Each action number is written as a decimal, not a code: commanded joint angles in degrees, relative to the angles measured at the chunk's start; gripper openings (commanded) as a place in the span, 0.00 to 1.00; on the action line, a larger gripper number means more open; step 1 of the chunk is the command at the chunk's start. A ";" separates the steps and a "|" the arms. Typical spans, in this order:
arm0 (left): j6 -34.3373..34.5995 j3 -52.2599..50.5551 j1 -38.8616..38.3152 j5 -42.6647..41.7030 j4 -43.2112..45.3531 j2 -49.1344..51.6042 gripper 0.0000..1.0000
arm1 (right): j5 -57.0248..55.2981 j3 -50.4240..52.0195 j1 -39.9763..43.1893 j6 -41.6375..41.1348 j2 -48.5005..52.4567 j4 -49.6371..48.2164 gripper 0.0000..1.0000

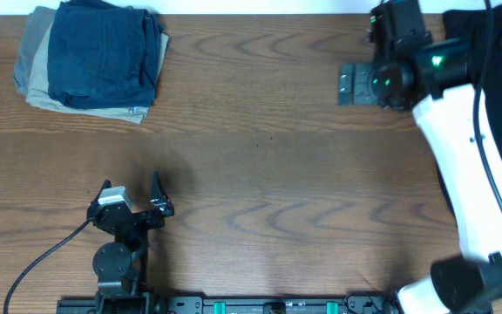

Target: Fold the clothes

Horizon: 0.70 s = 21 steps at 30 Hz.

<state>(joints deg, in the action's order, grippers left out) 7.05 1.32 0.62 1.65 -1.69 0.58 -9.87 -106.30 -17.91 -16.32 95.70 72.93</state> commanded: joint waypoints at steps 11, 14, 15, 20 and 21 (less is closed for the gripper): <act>-0.96 -1.09 -0.17 0.48 -2.36 -0.35 0.98 | -7.13 27.91 -5.01 3.32 -26.25 -18.01 0.99; -0.96 -1.09 -0.17 0.48 -2.36 -0.35 0.98 | -5.16 38.95 -4.15 3.34 -33.73 -25.31 0.99; -0.96 -1.09 -0.17 0.48 -2.36 -0.35 0.98 | -4.59 42.88 -3.72 3.32 -36.52 -27.76 0.99; -0.96 -1.09 -0.17 0.48 -2.36 -0.35 0.98 | 1.03 60.43 -0.07 3.67 -51.32 -37.90 0.99; -0.96 -1.09 -0.17 0.48 -2.36 -0.35 0.98 | 2.25 63.19 0.85 4.20 -54.05 -39.39 0.99</act>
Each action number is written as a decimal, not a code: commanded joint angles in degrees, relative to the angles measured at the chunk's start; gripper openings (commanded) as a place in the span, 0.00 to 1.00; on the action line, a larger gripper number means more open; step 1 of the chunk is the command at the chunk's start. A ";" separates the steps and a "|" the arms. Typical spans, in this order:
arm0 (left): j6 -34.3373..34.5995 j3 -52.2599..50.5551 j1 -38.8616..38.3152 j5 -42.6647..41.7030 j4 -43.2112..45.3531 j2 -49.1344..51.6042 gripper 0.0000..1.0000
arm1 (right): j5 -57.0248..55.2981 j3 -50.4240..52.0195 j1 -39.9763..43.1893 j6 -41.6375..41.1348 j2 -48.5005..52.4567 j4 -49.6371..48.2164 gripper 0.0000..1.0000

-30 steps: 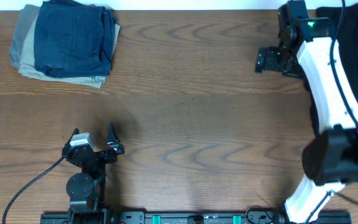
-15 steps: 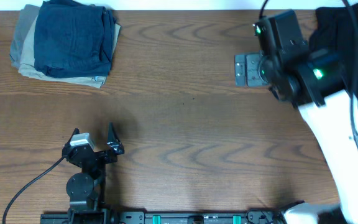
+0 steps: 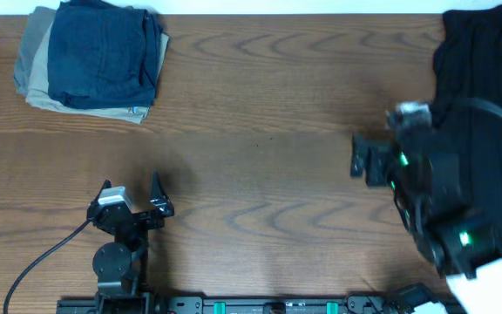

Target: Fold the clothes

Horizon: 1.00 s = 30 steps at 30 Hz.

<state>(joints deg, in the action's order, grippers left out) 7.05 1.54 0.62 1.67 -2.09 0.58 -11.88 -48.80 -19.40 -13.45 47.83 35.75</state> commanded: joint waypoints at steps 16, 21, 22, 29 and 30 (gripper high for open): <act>-0.96 -1.31 -0.17 0.46 -1.97 -0.35 0.98 | 16.61 38.47 14.23 4.92 -41.94 -18.23 0.99; -0.96 -1.31 -0.17 0.46 -1.97 -0.35 0.98 | 16.92 43.32 15.30 4.74 -46.62 -23.10 0.99; -0.96 -1.31 -0.17 0.46 -1.97 -0.35 0.98 | 16.92 44.09 15.74 4.74 -47.28 -23.78 0.99; -0.96 -1.31 -0.17 0.46 -1.97 -0.35 0.98 | 15.43 48.06 18.05 3.21 -47.56 -32.11 0.99; -0.96 -1.31 -0.17 0.46 -1.97 -0.35 0.98 | 14.75 48.59 18.05 3.21 -47.56 -33.59 0.99</act>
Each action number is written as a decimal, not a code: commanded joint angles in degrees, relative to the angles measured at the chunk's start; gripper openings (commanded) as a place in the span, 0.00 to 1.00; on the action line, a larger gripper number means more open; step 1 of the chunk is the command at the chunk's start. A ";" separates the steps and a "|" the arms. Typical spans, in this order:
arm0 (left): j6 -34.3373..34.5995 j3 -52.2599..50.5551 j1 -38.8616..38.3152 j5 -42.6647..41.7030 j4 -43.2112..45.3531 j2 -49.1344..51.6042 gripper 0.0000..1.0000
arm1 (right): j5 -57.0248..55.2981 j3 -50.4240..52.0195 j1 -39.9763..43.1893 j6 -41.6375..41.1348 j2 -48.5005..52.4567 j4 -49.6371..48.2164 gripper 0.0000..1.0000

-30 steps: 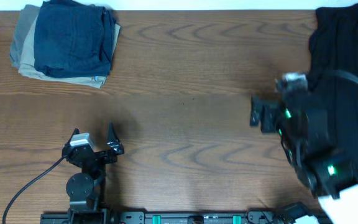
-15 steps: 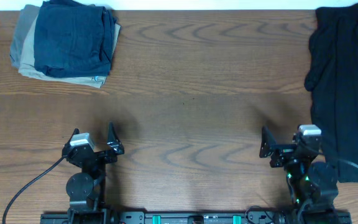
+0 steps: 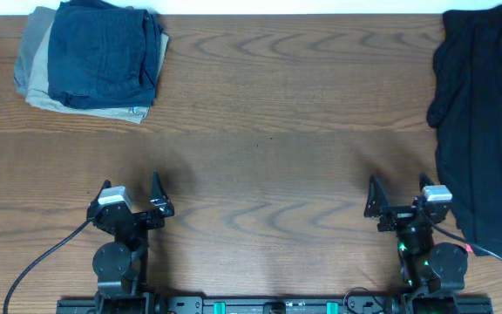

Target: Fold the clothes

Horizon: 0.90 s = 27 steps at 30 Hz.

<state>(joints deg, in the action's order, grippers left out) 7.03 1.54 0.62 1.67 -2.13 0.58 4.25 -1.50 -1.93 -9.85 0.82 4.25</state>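
A black garment (image 3: 476, 122) lies spread lengthwise at the right edge of the wooden table, unfolded. At the back left sits a stack of folded clothes (image 3: 90, 59), dark blue denim on top of a tan piece. My left gripper (image 3: 129, 196) rests near the front edge at the left, fingers apart and empty. Near the front right, just left of the black garment's lower end, my right gripper (image 3: 399, 196) stands with its fingers apart, holding nothing.
The wooden table (image 3: 260, 157) runs across the whole view. A black cable (image 3: 42, 262) trails from the left arm's base toward the front left corner. The arms' mounting rail (image 3: 251, 305) lies along the front edge.
My right arm has drawn back from beside the black garment at mid-table to its place at the front right edge. The garment and the left arm lie as before.
My right arm first reached to the far right, over the upper part of the black garment. Then it was at mid-table by the garment's left edge, with the garment lying flat and uncovered. Now it stands back at the front edge, open.
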 commanded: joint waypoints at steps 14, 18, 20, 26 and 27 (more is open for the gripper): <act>-0.94 -1.31 -0.17 0.46 -1.92 -0.35 0.98 | -4.83 1.20 0.92 -0.39 -0.55 0.00 0.99; -0.94 -1.31 -0.17 0.46 -1.92 -0.35 0.98 | -4.85 1.20 1.49 -0.39 -0.55 -0.02 0.99; -0.94 -1.31 -0.17 0.46 -1.92 -0.35 0.98 | -4.87 1.20 1.55 -0.39 -0.55 -0.02 0.99; -0.94 -1.31 -0.17 0.46 -1.92 -0.35 0.98 | -4.85 1.18 1.55 -0.39 -0.55 -0.02 0.99; -0.94 -1.31 -0.17 0.46 -1.92 -0.35 0.98 | -4.85 1.18 1.55 -0.39 -0.55 -0.02 0.99</act>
